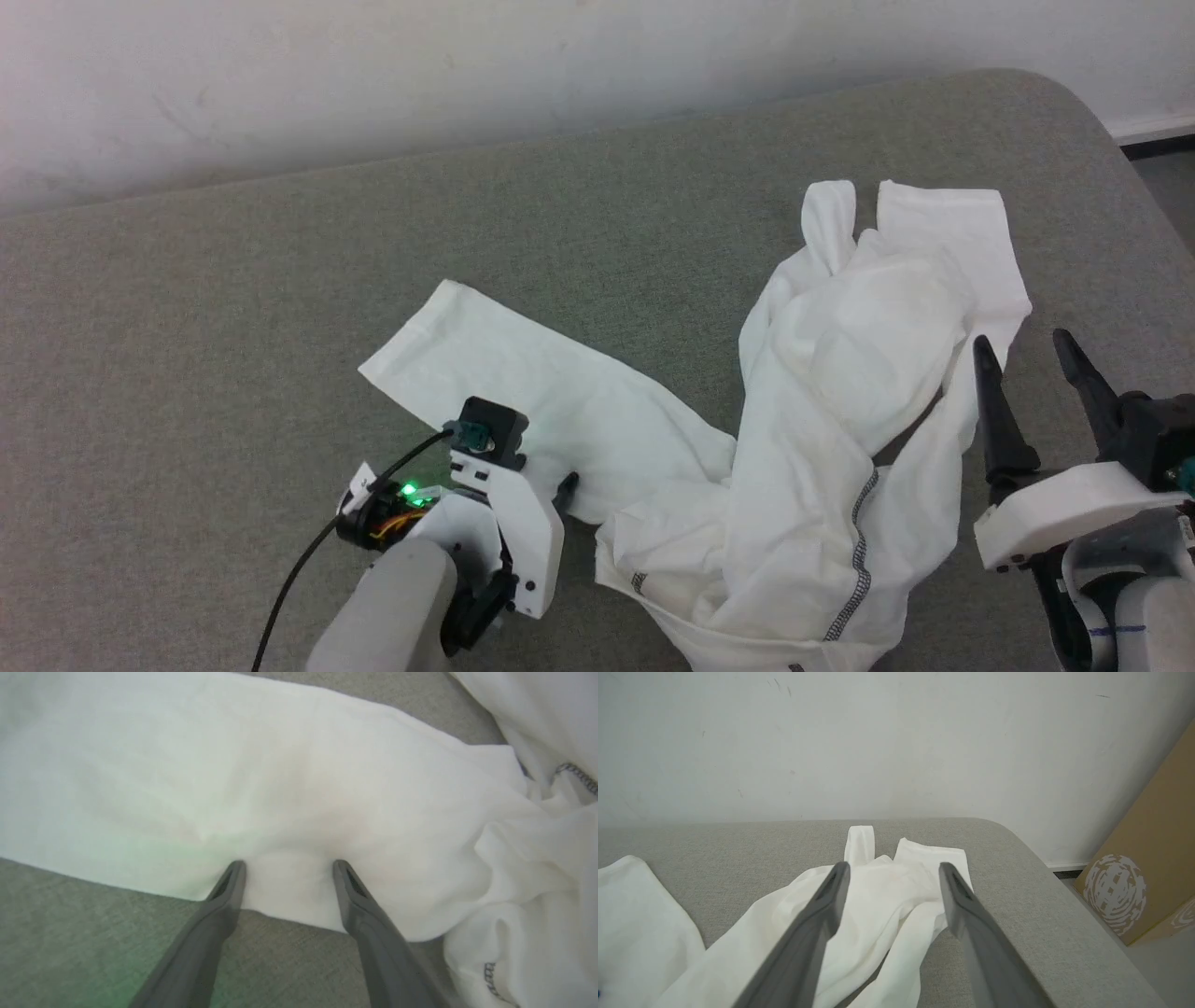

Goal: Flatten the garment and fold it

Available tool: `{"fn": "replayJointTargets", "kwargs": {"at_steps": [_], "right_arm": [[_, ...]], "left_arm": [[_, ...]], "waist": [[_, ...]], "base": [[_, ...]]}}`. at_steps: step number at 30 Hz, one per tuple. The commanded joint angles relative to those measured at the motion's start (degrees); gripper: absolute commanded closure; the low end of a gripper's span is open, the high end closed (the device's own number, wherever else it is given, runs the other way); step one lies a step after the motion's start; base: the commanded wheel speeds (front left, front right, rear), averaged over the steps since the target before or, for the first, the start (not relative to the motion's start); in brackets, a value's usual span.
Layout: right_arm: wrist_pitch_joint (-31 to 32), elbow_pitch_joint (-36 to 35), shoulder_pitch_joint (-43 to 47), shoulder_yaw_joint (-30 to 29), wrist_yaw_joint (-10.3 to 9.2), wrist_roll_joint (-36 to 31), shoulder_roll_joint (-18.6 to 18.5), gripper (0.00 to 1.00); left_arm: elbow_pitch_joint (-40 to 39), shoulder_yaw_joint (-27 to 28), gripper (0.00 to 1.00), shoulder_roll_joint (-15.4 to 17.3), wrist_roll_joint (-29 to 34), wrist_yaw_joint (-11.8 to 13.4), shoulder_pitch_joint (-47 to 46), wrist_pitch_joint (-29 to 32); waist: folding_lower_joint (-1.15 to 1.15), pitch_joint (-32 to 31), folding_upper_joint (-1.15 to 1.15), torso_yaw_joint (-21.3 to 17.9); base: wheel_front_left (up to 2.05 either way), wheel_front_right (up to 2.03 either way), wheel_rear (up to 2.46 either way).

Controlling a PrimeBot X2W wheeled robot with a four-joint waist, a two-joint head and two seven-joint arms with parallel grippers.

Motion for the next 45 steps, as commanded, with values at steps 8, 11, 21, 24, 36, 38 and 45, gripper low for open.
{"fn": "replayJointTargets", "kwargs": {"at_steps": [8, 11, 21, 24, 36, 38, 45], "right_arm": [[-0.7, -0.1, -0.2, -0.5, -0.06, 0.5, 0.2, 0.0], [-0.6, 0.0, 0.0, -0.3, -0.06, 0.5, 0.2, 0.0], [2.4, 1.5, 1.4, 1.7, -0.06, 0.4, 0.2, 0.0], [3.1, 1.9, 1.5, 2.2, -0.06, 0.5, 0.2, 0.0], [6.3, 5.1, 2.0, 4.1, -0.06, 1.2, 0.2, 0.0], [6.8, 5.3, 1.7, 5.1, -0.06, 1.0, 0.2, 0.0], [14.6, 4.5, -0.4, 13.5, -0.06, 6.5, -2.1, 0.0]], "left_arm": [[2.5, 0.9, 1.0, 2.5, -1.9, -1.0, 3.0, -1.2], [-0.9, 5.1, 1.0, 3.4, -3.1, 1.2, 2.5, -9.3], [-11.0, 20.9, 1.0, 10.6, -6.3, 8.9, 4.1, -27.1], [-12.2, 23.6, 1.0, 11.7, -6.9, 10.3, 5.1, -28.8], [-6.4, 28.3, 0.0, 14.3, -9.6, 10.7, 8.4, -28.3], [-5.5, 27.1, 0.0, 13.6, -9.6, 9.7, 8.2, -28.5], [-9.2, 21.1, 0.0, 9.3, -7.5, 5.8, 9.4, -32.2]], "waist": [[0.01, -0.8, 0.0, 2.4], [0.01, -2.0, 0.0, 3.9], [0.01, -4.2, 0.0, 8.7], [0.01, -4.0, 0.0, 9.3], [0.01, -2.9, 0.0, 11.0], [0.01, -3.5, 0.0, 11.3], [0.01, -5.3, 0.0, 14.4]], "base": [[0.0, 0.0, 0.0], [0.0, 0.0, 0.0], [0.0, 0.0, 0.0], [0.0, 0.0, 0.0], [0.0, 0.0, 0.0], [0.0, 0.0, 0.0], [0.0, 0.0, 0.0]]}}
